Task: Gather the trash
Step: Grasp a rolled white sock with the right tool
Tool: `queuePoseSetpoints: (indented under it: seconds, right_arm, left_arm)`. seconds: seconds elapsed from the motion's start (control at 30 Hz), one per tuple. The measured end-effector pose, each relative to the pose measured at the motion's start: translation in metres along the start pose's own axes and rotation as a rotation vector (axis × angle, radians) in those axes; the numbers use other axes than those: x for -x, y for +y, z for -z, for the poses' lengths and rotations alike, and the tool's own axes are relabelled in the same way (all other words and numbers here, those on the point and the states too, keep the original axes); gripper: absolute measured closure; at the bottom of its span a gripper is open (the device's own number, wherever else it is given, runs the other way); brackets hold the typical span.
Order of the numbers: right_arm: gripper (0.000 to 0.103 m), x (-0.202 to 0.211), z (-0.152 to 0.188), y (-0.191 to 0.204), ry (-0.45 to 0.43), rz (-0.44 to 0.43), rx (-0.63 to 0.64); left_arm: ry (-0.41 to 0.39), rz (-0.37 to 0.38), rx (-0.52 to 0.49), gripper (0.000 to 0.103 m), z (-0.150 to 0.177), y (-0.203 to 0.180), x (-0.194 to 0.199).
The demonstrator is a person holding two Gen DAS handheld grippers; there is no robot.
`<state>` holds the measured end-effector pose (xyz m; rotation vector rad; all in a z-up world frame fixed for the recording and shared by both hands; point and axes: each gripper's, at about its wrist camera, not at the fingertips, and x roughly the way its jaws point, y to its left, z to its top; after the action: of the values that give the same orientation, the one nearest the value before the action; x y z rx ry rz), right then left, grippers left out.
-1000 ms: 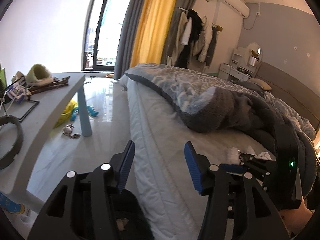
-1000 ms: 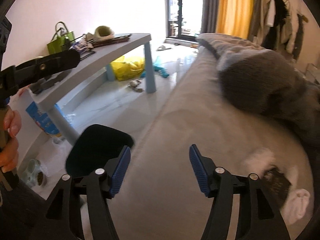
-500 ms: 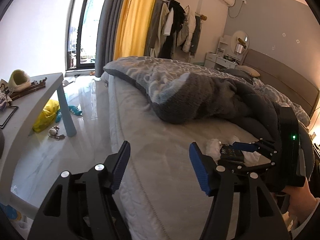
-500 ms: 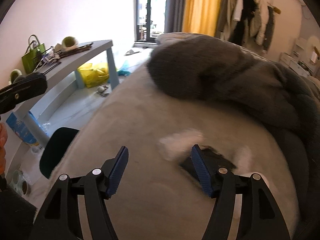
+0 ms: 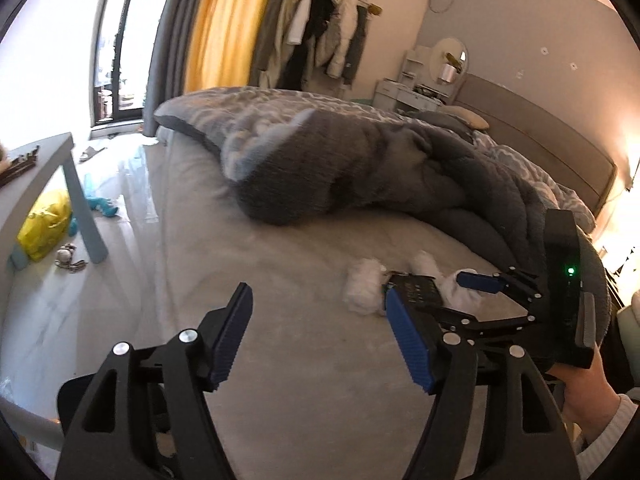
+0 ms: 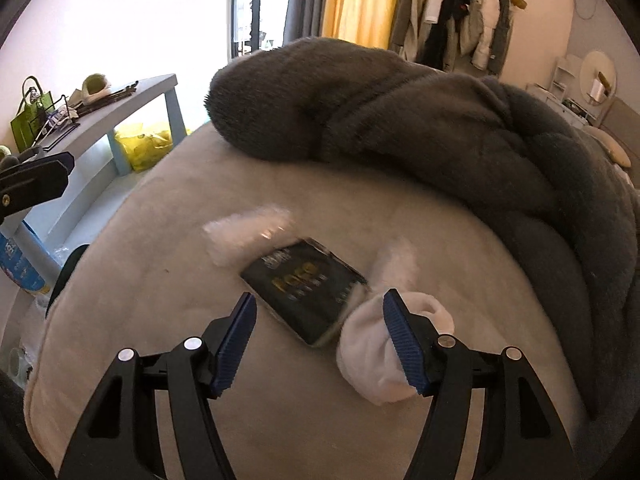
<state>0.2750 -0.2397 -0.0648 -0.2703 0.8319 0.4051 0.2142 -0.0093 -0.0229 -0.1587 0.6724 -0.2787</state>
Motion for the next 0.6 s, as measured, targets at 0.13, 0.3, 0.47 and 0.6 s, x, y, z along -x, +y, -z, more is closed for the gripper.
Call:
queuePoseSetpoints:
  seconds: [0.13, 0.3, 0.47, 0.6]
  right_arm:
    - [0.035, 0.001, 0.007, -0.013, 0.004, 0.014, -0.019]
    - [0.034, 0.004, 0.018, -0.033, 0.005, 0.022, -0.062]
    - [0.034, 0.006, 0.027, -0.053, 0.012, 0.023, -0.115]
    - [0.034, 0.003, 0.034, -0.067, 0.020, 0.020, -0.161]
  left_arm:
    - [0.025, 0.036, -0.009, 0.027, 0.001, -0.015, -0.012]
    - [0.058, 0.067, -0.017, 0.021, 0.003, -0.030, -0.028]
    - [0.097, 0.102, -0.043, 0.015, 0.007, -0.048, -0.045]
    - [0.129, 0.108, -0.073, 0.012, 0.011, -0.062, -0.059]
